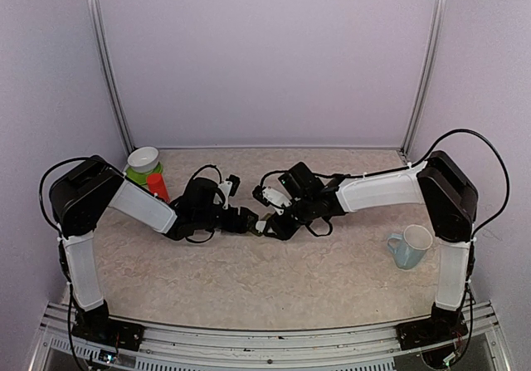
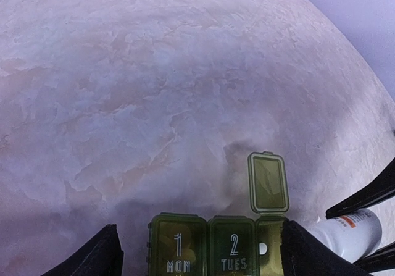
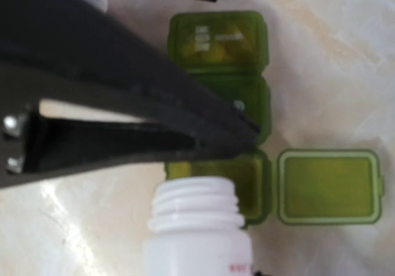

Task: Sort the pills into containers
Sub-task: Pour the pill into the compartment of the pill container.

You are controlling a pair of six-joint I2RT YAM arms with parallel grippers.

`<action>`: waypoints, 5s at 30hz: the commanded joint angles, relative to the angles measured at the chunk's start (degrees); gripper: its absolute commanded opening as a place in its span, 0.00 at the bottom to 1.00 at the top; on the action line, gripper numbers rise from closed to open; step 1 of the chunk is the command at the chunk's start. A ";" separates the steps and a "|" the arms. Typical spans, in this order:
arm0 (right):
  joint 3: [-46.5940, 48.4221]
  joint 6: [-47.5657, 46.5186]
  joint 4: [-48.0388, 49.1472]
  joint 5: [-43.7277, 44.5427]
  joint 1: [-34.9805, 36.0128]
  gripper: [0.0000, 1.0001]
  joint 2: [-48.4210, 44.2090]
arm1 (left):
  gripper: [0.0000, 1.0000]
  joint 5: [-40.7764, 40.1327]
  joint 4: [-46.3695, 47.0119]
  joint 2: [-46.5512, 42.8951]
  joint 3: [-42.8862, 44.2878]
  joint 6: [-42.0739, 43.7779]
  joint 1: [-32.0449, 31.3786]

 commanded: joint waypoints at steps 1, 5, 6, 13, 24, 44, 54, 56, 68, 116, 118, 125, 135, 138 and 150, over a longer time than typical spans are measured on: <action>1.71 -0.02 -1.41 -0.43 0.51 0.06 0.98 | 0.86 0.14 -0.51 0.74 1.14 0.97 -0.28; 2.30 -0.02 -2.03 0.13 0.53 0.06 1.29 | 0.86 0.16 -0.64 0.86 1.22 1.01 -0.29; 2.49 -0.02 -2.33 0.31 0.57 0.06 1.43 | 0.86 0.18 -0.64 0.87 1.26 1.03 -0.28; 4.18 0.05 -4.63 0.52 0.55 0.06 2.10 | 0.86 0.17 -1.04 1.22 1.64 1.11 -0.37; 6.14 0.33 -7.67 0.43 0.57 0.06 2.89 | 0.86 0.00 -1.36 1.37 1.90 1.40 -0.63; 10.22 0.60 -13.29 0.12 0.50 0.06 4.48 | 0.86 -0.04 -1.82 1.75 2.39 1.68 -1.01; 12.14 0.64 -15.73 -0.08 0.49 0.07 5.07 | 0.86 0.17 -1.85 1.92 2.61 1.78 -1.08; 12.73 0.68 -16.30 0.04 0.49 0.07 5.39 | 0.86 0.15 -1.95 1.92 2.61 1.81 -1.07; 15.22 0.62 -19.32 0.34 0.44 0.07 5.80 | 0.86 0.17 -2.09 2.01 2.70 2.03 -1.16; 24.92 1.39 -28.93 0.57 -0.32 0.10 10.36 | 0.86 0.19 -2.65 2.27 3.39 2.87 -1.95; 25.57 1.39 -29.09 0.53 -0.39 0.10 10.53 | 0.86 0.18 -2.77 2.27 3.39 2.91 -1.99; 26.79 1.52 -29.54 0.94 -0.63 0.10 10.96 | 0.86 0.16 -2.80 2.27 3.49 2.95 -2.08; 29.62 1.48 -32.77 0.76 -0.95 0.12 13.17 | 0.86 -0.08 -3.14 2.28 3.67 3.59 -2.21; 30.11 1.41 -33.41 0.46 -1.16 0.12 13.42 | 0.86 -0.28 -3.18 2.19 3.66 3.74 -2.21; 34.63 0.78 -37.31 0.19 -1.77 0.14 15.01 | 0.86 -0.80 -3.41 2.01 3.84 4.64 -2.98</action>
